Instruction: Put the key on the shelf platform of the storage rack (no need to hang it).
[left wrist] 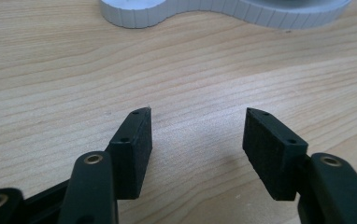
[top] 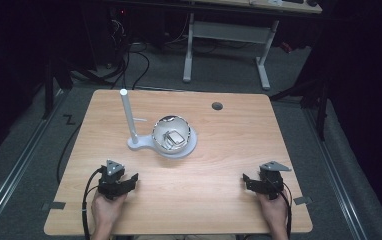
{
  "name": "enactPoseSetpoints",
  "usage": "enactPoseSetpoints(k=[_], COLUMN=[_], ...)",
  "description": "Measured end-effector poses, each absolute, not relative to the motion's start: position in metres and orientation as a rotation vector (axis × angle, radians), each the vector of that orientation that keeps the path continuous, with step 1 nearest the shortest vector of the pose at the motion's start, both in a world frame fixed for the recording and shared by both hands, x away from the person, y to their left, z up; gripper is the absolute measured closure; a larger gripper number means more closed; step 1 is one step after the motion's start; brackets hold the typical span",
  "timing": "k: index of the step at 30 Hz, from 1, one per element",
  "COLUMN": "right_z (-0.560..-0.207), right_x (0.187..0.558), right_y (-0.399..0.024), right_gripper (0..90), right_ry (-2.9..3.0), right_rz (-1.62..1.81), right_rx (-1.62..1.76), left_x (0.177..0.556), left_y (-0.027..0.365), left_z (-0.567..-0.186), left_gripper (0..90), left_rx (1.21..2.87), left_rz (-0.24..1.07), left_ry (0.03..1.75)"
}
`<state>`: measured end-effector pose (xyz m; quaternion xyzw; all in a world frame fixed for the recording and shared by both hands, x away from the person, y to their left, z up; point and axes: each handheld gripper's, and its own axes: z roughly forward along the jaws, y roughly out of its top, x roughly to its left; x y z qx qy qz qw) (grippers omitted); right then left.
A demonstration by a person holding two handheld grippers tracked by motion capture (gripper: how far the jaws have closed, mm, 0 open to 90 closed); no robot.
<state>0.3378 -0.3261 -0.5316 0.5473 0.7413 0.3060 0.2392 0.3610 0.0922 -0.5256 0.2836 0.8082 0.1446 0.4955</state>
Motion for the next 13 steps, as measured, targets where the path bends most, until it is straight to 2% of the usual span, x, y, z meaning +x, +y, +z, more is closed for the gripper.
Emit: enactPoseSetpoints(k=[4,13], right_z=[-0.5316,-0.5316], right_x=[0.3378,0.3377], right_y=[-0.3261,-0.3260], right_gripper=[23.2,23.3], right_ry=[2.030,2.030], right_rz=[0.838,0.838], right_rx=[1.498,1.498], left_x=[0.3573,0.3564], left_y=[0.0851,0.0842], left_z=[-0.5347,-0.5349], left_gripper=[42.5,39.6], left_rx=[0.702,0.705], left_rz=[0.403,0.393], left_ry=[1.916,1.915])
